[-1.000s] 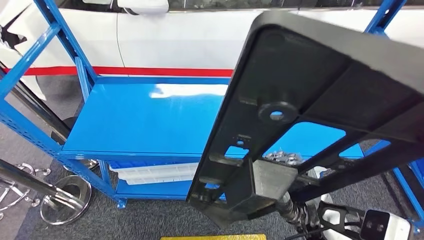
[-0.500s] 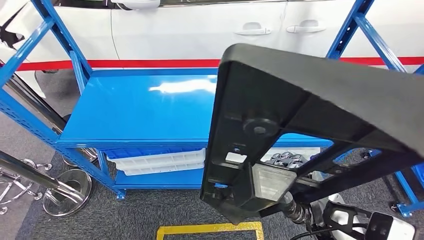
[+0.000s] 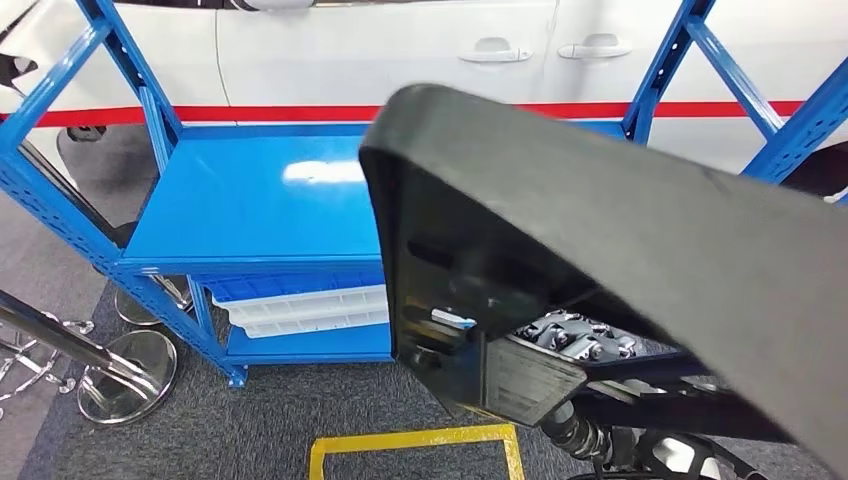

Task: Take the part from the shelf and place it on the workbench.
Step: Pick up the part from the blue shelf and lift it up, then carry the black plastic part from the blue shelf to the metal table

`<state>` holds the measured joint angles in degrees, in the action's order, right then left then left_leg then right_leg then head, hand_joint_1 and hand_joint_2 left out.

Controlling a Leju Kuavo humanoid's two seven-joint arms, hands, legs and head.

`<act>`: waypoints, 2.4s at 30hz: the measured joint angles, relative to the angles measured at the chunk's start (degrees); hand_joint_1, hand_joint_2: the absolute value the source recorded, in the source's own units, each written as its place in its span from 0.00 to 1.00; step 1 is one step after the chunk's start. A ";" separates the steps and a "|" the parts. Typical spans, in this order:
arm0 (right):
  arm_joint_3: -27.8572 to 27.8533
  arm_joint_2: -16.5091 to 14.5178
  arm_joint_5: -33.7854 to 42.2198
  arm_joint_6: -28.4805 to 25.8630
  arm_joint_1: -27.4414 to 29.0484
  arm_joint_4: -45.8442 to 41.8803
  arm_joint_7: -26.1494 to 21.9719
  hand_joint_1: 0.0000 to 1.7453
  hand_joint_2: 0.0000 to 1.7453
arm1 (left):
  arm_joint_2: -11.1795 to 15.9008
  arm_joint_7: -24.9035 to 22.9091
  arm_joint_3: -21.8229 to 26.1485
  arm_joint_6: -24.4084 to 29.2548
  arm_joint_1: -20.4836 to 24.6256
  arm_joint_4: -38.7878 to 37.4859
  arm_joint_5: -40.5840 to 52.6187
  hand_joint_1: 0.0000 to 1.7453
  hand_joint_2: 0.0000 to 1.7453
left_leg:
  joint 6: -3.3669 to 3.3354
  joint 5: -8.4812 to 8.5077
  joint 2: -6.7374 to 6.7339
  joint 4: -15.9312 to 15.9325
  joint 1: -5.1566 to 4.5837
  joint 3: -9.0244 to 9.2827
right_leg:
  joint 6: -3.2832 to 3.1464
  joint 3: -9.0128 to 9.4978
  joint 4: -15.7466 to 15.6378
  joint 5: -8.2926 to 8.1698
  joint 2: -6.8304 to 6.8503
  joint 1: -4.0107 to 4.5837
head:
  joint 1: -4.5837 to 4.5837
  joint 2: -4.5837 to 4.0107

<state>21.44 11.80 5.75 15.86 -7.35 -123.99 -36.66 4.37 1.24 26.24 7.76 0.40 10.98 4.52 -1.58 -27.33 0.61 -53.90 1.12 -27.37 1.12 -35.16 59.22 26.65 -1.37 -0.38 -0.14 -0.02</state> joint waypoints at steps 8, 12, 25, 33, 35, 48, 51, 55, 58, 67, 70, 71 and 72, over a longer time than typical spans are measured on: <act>3.64 0.01 -1.14 -4.53 -1.26 -0.27 0.57 1.00 1.00 | -0.11 -0.33 -0.02 -0.10 0.22 0.00 1.41 0.00 0.00 | -0.07 2.44 -1.95 -1.98 -0.08 -4.93 | 0.33 3.40 5.89 2.46 1.08 -0.47 | 0.02 0.00; 4.94 0.01 -1.34 -4.96 -2.12 -0.73 0.56 1.00 1.00 | -0.15 -0.40 -0.04 -0.13 0.24 -0.01 1.83 0.00 0.00 | 1.29 3.96 -1.91 -2.21 -0.15 -5.95 | -0.78 8.90 -3.95 2.94 1.14 0.15 | -0.02 0.00; 6.91 0.00 -1.04 -5.32 -3.33 -0.43 0.46 1.00 1.00 | 0.25 -0.89 -0.12 -0.38 0.36 0.01 2.33 0.00 0.00 | 2.47 -1.96 -0.87 -8.48 0.00 -2.16 | -2.08 0.26 -1.61 -2.41 1.69 -0.11 | -0.03 0.00; 7.33 0.02 -0.89 -4.64 -4.07 0.08 0.60 1.00 1.00 | 0.32 -1.14 -0.12 -0.40 0.60 -0.01 2.28 0.00 0.00 | -0.74 -0.53 -1.26 -1.48 -0.22 -0.87 | 0.36 -3.25 5.55 3.38 1.51 -0.30 | 0.01 0.00; 7.44 0.03 -0.90 -4.63 -4.03 0.22 0.62 1.00 1.00 | 0.31 -1.19 -0.11 -0.34 0.57 -0.01 2.06 0.00 0.00 | -0.99 0.61 -1.40 -1.77 -0.41 -2.46 | 0.67 -5.03 12.88 7.23 1.50 -0.37 | 0.01 0.00; 7.57 0.09 -1.05 -5.98 -3.58 0.27 0.64 1.00 1.00 | 0.19 -1.74 0.17 0.63 0.02 -0.01 1.95 0.00 0.00 | 2.03 -1.98 -1.11 -8.54 -0.38 -9.44 | -3.01 6.25 -3.83 0.56 1.98 0.07 | -0.02 0.00; 7.57 0.09 -1.01 -6.03 -3.32 0.28 0.58 1.00 1.00 | 0.23 -1.66 0.17 0.50 0.00 -0.01 2.07 0.00 0.00 | 2.66 -6.79 -1.10 -18.36 -0.26 -11.23 | -3.08 3.19 -3.06 -1.24 1.99 0.10 | -0.02 0.00; 7.56 0.09 -0.96 -6.05 -3.12 0.26 0.53 1.00 1.00 | 0.24 -1.23 0.19 0.26 0.14 -0.01 2.21 0.00 0.00 | 2.95 -1.97 -1.00 -11.60 0.05 -3.54 | -2.26 -0.95 -1.15 -3.11 1.95 -0.05 | -0.04 0.00; 7.55 0.09 -1.02 -6.04 -2.99 0.21 0.49 1.00 1.00 | 0.25 -1.15 0.19 0.26 0.32 0.00 2.40 0.00 0.00 | 1.98 -3.91 -0.56 -2.36 -0.35 2.02 | -1.19 -1.94 -0.81 -4.56 2.02 -0.01 | -0.02 0.00; 7.41 0.11 -2.34 -6.74 -2.64 0.34 0.65 1.00 1.00 | 0.27 -1.37 0.36 0.18 0.23 -0.01 2.88 0.00 0.00 | -0.79 0.32 -1.51 -1.69 -0.48 -2.73 | 0.70 -5.97 14.91 4.78 1.61 -0.35 | 0.01 0.00; 7.41 0.13 -2.11 -6.71 -2.66 0.61 1.06 1.00 1.00 | 0.20 -1.64 0.50 0.21 0.16 -0.01 3.15 0.00 0.00 | -0.62 1.18 -2.30 -2.16 -0.73 -4.03 | -0.14 0.73 7.40 1.08 2.83 -0.01 | 0.01 0.00; 7.43 0.13 -1.94 -6.63 -2.79 0.68 1.20 1.00 1.00 | 0.14 -1.78 0.52 0.23 0.09 -0.01 3.30 0.00 0.00 | -0.46 1.33 -2.54 -2.31 -0.85 -4.22 | -0.59 3.55 3.23 1.10 3.75 0.31 | 0.00 0.00; 7.44 0.13 -1.80 -6.55 -2.95 0.74 1.31 1.00 1.00 | 0.08 -1.96 0.55 0.26 0.03 -0.01 3.46 0.00 0.00 | -0.21 1.49 -2.89 -2.44 -0.95 -4.33 | -1.00 5.54 -0.01 1.54 4.50 0.62 | 0.00 0.00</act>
<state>28.87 11.93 3.94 9.31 -10.30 -123.25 -35.35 4.45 -0.71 26.79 8.02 0.43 10.97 7.99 -1.79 -25.83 -2.28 -56.34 0.17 -31.69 0.11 -29.62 59.21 28.19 3.13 0.24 -0.14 -0.02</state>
